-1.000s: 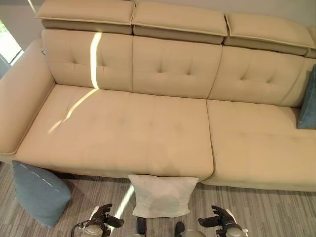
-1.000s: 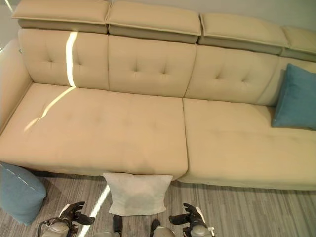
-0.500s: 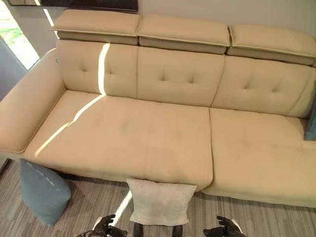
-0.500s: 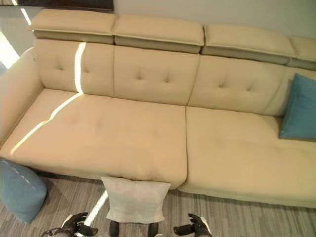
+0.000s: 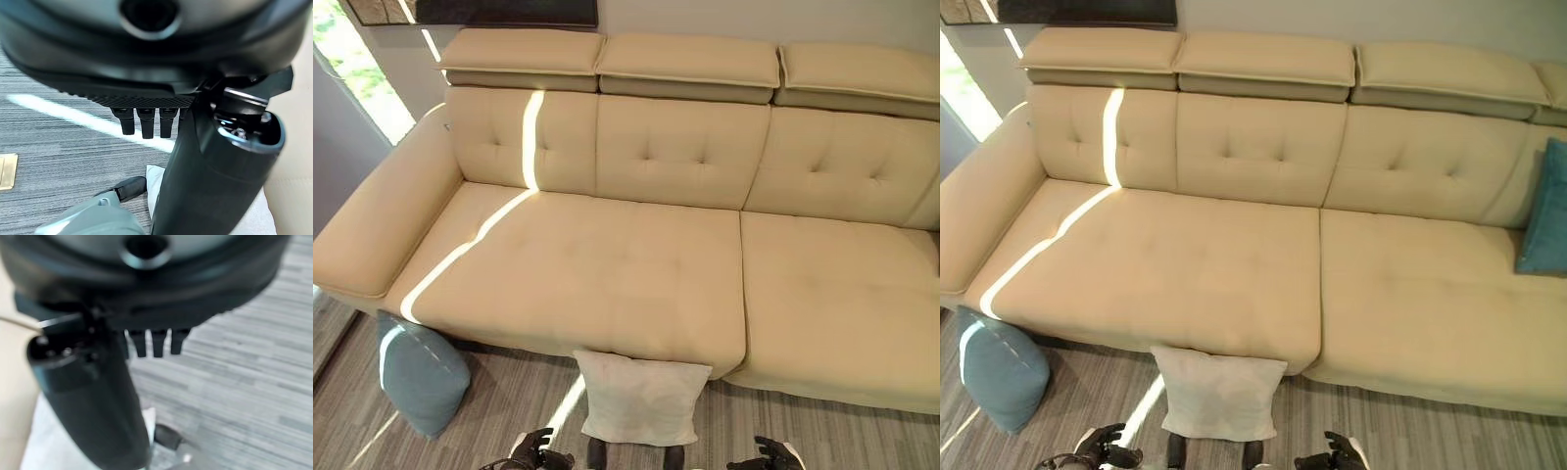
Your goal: Pick up all the scattered cushions and arrange them neatly on the sofa.
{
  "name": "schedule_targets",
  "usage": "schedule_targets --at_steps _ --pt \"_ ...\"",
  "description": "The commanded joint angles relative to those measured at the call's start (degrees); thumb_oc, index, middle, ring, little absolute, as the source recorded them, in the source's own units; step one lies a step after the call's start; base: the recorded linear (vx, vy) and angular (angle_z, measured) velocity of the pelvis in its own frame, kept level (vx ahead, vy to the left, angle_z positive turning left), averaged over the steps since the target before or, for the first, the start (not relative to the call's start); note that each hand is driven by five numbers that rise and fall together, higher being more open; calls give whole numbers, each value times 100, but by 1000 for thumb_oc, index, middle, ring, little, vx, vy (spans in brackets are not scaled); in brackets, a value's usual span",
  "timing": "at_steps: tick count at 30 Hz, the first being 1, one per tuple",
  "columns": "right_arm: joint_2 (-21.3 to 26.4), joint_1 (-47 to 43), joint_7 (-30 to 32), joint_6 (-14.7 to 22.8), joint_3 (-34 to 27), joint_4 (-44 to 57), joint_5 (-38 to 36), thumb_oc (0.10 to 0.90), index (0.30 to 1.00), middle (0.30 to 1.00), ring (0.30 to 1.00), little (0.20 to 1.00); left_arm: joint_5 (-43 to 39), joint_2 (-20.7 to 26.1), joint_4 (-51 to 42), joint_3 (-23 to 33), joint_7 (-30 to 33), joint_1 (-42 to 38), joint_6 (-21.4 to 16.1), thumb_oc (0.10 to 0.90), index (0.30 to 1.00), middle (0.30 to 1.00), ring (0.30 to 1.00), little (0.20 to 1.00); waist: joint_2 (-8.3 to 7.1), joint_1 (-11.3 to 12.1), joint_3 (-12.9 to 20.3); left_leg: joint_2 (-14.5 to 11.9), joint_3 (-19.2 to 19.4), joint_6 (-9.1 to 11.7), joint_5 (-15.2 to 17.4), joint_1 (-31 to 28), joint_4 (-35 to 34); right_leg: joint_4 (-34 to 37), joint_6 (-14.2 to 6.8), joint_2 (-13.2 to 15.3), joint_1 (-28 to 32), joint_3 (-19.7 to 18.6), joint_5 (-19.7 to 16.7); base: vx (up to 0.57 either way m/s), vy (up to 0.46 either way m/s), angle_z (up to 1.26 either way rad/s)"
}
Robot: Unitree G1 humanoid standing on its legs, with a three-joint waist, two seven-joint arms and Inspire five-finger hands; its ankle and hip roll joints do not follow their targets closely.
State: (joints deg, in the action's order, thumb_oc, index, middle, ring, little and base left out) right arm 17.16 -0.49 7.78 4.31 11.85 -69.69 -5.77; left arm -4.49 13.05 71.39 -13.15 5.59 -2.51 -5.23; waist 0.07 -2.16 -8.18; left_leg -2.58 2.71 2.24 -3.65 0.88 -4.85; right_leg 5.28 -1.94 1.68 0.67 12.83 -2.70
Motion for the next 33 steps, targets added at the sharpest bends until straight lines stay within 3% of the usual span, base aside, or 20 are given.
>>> schedule_targets --at_steps 1,6,9,12,16,17,18,19,22,23,26,28,33 --pt "-5 -370 158 39 134 -53 -25 800 900 900 900 900 -69 219 187 80 52 -335 -116 800 900 900 900 900 -325 138 -72 332 114 -75 410 128 122 -480 -572 225 -271 -326 360 -93 111 -47" --pt "-79 -590 144 45 270 88 -30 800 900 900 900 900 -98 442 100 100 108 -503 -129 800 900 900 900 900 -350 197 -221 255 254 -148 311 367 156 -1147 -656 259 -745 -328 430 -105 68 -43" --pt "-78 -492 134 55 256 35 12 800 900 900 900 900 -54 414 153 133 68 -423 -145 800 900 900 900 900 -406 288 -67 355 348 -114 302 339 65 -668 -546 251 -267 -176 559 -1 -11 -15" --pt "-31 -491 162 52 269 31 20 800 900 900 900 900 -91 340 185 183 80 -385 -137 800 900 900 900 900 -365 286 -47 331 351 -71 290 292 -2 -429 -517 179 -227 -175 504 42 -84 4" --pt "37 -658 250 126 236 182 -178 800 900 900 900 900 -306 294 118 185 196 -571 -170 800 900 900 900 900 -332 244 -391 295 285 -49 249 510 135 -543 -450 187 -473 -99 496 -128 -75 8" --pt "76 -870 353 200 216 293 -370 800 900 900 900 900 -591 327 -24 168 341 -824 -249 800 900 900 900 900 -323 238 -702 255 229 -39 243 1019 513 -802 -392 235 -930 -42 479 -275 -73 27" --pt "76 -875 353 200 215 291 -370 800 900 900 900 900 -592 327 -22 169 341 -829 -250 800 900 900 900 900 -321 229 -679 255 222 -40 252 1065 541 -818 -391 237 -968 -35 484 -386 -120 36" --pt "133 -1113 482 267 195 438 -571 800 900 900 900 900 -968 378 -187 174 524 -1083 -362 800 900 900 900 900 -312 229 -911 250 160 -29 233 1706 959 -1142 -321 291 -1550 35 467 -261 -76 31" --pt "191 -1478 811 383 166 716 -782 800 900 900 900 900 -1441 399 -326 185 854 -1419 -550 800 900 900 900 900 -226 194 -978 234 135 -10 214 2570 1346 -1614 -248 358 -2477 115 523 -214 -57 16" --pt "186 -1723 1071 421 160 908 -848 800 900 900 900 900 -1667 371 -437 174 1038 -1616 -637 800 900 900 900 900 -165 171 -1019 154 119 28 363 2994 1570 -1893 -258 418 -2941 64 703 -91 -15 0" --pt "149 -2020 1375 552 91 1104 -999 800 900 900 900 900 -1895 353 -548 151 1298 -1853 -759 800 900 900 900 900 -106 150 -1118 113 122 13 374 3543 1852 -2187 -248 493 -3492 40 736 -104 7 -5" --pt "129 -2464 1692 765 21 1481 -1302 800 900 900 900 900 -2188 378 -856 77 1504 -2203 -928 800 900 900 900 900 0 96 -1187 48 127 -35 423 4340 2238 -2680 -237 591 -4336 -50 811 -136 44 5" --pt "134 -3155 1923 985 33 1808 -1451 800 900 900 900 900 -2252 461 -1165 -72 1604 -2758 -1009 800 900 900 900 900 144 67 -1197 -6 147 -104 532 5318 2703 -3286 -219 704 -5367 -217 962 -30 47 -4"
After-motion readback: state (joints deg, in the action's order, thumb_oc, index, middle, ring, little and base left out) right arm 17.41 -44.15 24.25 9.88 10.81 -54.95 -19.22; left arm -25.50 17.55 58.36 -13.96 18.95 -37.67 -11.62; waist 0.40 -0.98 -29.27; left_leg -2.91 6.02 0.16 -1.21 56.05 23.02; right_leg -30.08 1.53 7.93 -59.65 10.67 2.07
